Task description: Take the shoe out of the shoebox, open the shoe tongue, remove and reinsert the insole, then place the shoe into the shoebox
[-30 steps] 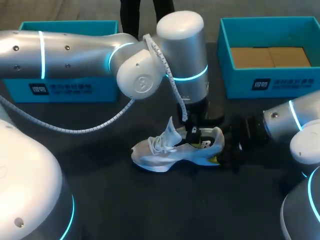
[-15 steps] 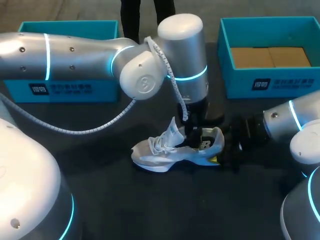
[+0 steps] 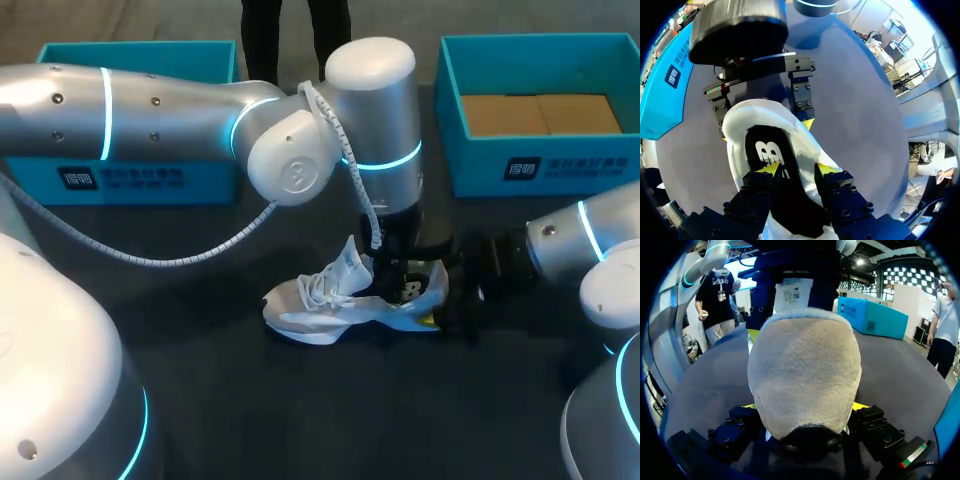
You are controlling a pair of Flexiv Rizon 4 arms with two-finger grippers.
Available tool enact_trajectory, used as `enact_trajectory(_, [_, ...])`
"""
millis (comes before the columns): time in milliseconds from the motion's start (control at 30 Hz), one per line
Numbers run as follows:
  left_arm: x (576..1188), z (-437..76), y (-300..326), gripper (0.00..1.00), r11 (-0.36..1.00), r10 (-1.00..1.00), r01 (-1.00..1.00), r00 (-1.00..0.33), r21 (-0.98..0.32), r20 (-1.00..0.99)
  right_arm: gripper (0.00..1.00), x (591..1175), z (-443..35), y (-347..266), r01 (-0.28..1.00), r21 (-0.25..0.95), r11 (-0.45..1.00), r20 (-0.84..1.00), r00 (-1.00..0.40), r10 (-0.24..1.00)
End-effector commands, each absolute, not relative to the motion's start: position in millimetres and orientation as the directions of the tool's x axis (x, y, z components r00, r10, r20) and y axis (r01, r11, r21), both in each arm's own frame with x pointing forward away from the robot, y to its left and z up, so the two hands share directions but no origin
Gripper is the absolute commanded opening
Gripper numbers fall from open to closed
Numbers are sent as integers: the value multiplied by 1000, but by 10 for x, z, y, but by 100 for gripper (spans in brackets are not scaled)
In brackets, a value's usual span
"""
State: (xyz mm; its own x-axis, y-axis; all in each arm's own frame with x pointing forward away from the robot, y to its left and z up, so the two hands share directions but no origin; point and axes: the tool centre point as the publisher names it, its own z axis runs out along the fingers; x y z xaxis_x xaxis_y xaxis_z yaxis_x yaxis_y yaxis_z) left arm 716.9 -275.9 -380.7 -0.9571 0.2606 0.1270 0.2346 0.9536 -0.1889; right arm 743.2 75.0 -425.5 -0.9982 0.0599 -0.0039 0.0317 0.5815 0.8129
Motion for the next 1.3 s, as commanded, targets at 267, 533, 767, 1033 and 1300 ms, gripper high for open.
enact_trajectory(267, [7173,-3975,-2772,46,957,252,233,-963,-174,95,0,7439,-4259,775,33,810,585,-3,-998,61])
enact_trajectory(533, [7235,-4115,-2747,64,960,247,230,-964,-157,95,0,7439,-4259,775,33,810,585,-3,-998,61])
enact_trajectory(767, [7297,-4220,-2724,49,959,249,240,-968,-154,43,0,7439,-4259,775,33,810,585,-3,-998,61])
enact_trajectory(1033, [7298,-4310,-2704,42,961,243,247,-969,-125,-46,0,7439,-4259,775,33,810,585,-3,-998,61])
enact_trajectory(1300, [7290,-4296,-2634,13,962,231,242,-968,-126,-95,0,7439,-4259,775,33,810,585,-3,-998,61])
